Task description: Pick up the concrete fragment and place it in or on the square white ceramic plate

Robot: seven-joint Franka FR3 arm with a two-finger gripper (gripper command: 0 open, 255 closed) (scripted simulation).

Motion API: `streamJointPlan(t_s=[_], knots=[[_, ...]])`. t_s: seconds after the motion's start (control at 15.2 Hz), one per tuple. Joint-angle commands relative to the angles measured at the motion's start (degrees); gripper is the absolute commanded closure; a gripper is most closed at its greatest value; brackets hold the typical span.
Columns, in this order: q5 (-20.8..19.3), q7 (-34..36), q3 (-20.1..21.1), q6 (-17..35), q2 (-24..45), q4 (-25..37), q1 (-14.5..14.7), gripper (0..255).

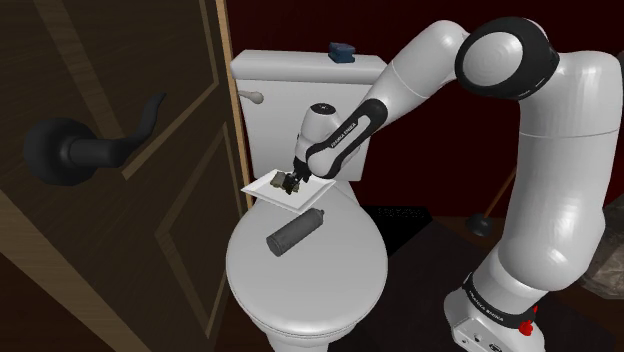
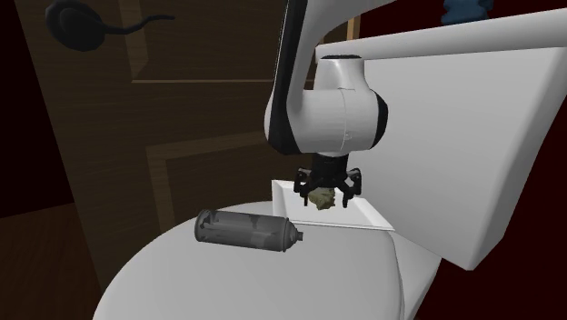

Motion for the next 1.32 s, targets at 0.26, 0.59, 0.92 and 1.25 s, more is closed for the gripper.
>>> streamJointPlan(t_s=[0.26,0.59,0.92,1.25], knots=[[0.0,0.0,0.0,0.1,0.0,0.0,0.0,255],[0.0,0.1,0.0,0.1,0.0,-0.1,0.1,255],[0.9,-0.7,0.8,-1.8,-1.9,-0.1,-0.6,255],[2.5,-1.8,2.0,-5.0,-5.0,0.0,-1.6,255]])
